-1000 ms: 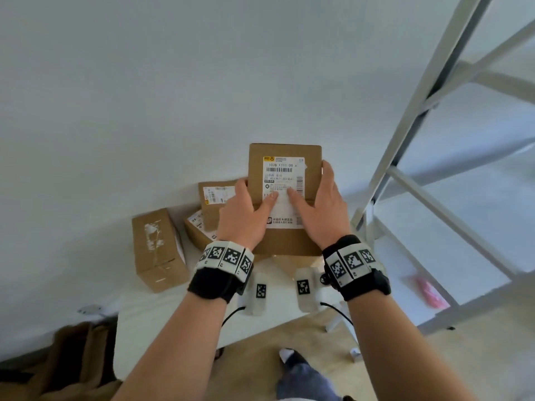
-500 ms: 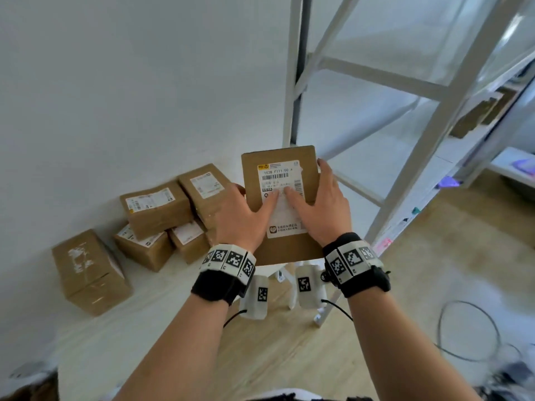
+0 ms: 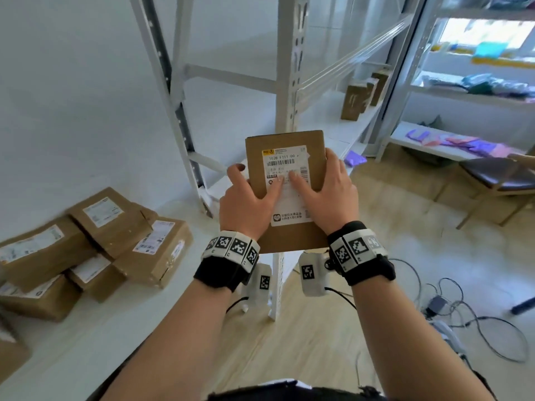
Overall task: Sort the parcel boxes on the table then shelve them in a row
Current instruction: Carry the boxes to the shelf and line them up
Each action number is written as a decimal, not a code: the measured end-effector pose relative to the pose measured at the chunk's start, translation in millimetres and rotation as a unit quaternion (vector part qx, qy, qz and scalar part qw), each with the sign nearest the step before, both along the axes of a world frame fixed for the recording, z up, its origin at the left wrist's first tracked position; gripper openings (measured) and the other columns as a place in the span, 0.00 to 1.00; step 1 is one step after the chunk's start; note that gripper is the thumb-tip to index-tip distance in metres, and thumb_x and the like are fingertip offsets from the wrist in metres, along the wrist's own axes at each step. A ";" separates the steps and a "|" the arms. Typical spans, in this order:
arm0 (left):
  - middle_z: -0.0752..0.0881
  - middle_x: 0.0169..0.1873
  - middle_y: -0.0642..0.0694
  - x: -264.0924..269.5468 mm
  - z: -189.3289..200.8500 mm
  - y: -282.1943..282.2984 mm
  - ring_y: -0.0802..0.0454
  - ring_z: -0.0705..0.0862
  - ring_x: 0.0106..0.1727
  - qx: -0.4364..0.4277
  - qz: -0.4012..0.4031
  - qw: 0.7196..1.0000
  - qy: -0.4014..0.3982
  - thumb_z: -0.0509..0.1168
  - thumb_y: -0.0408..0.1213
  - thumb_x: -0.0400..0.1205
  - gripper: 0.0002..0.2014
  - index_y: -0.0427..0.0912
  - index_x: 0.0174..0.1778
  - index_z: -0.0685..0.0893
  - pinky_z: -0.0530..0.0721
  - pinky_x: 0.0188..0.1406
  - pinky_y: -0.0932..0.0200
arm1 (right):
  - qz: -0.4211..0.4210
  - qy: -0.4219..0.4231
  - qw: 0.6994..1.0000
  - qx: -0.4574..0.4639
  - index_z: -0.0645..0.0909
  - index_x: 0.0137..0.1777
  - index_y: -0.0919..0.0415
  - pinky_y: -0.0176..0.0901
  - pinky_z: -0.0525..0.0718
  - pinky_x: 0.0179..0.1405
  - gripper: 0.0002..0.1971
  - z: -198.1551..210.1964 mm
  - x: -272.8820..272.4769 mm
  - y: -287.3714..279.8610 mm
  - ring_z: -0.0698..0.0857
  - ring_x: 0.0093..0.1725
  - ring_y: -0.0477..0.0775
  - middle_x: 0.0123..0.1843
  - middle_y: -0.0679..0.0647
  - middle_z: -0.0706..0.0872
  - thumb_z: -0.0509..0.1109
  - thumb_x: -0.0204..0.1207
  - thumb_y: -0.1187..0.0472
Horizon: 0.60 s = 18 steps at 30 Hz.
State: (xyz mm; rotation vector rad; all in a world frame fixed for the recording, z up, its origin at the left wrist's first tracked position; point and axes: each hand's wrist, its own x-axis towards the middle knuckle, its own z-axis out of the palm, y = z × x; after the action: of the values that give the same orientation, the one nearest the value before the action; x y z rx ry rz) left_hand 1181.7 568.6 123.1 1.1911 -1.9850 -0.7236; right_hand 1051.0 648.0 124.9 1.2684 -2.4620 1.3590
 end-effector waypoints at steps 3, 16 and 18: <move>0.90 0.51 0.53 -39.1 1.4 14.5 0.47 0.90 0.50 -0.026 -0.032 0.999 0.003 0.64 0.67 0.78 0.41 0.49 0.80 0.58 0.89 0.51 0.45 | -0.031 0.010 0.999 -0.005 0.64 0.81 0.54 0.42 0.74 0.58 0.39 0.7 -36.1 23.0 0.81 0.65 0.52 0.71 0.50 0.78 0.67 0.76 0.33; 0.88 0.59 0.54 -193.7 -19.9 63.1 0.52 0.90 0.50 -0.023 -0.146 0.989 -0.029 0.63 0.64 0.81 0.39 0.51 0.82 0.56 0.88 0.50 0.54 | -0.107 -0.016 0.994 -0.025 0.64 0.81 0.55 0.41 0.77 0.58 0.39 -34.9 -179.2 80.9 0.76 0.58 0.41 0.68 0.49 0.77 0.69 0.76 0.34; 0.88 0.60 0.54 -219.0 -25.7 56.8 0.52 0.90 0.49 -0.016 -0.158 0.987 -0.037 0.63 0.65 0.80 0.40 0.51 0.82 0.56 0.90 0.48 0.55 | -0.117 -0.021 0.993 -0.022 0.64 0.81 0.55 0.40 0.78 0.58 0.39 -41.4 -202.9 77.8 0.76 0.58 0.41 0.69 0.49 0.77 0.68 0.76 0.34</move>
State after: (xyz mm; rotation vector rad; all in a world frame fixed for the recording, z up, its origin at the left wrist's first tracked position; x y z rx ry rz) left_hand 962.7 625.4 97.4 0.9053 -2.2692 -0.8096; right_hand 848.1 725.8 83.6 0.9159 -2.4973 1.3817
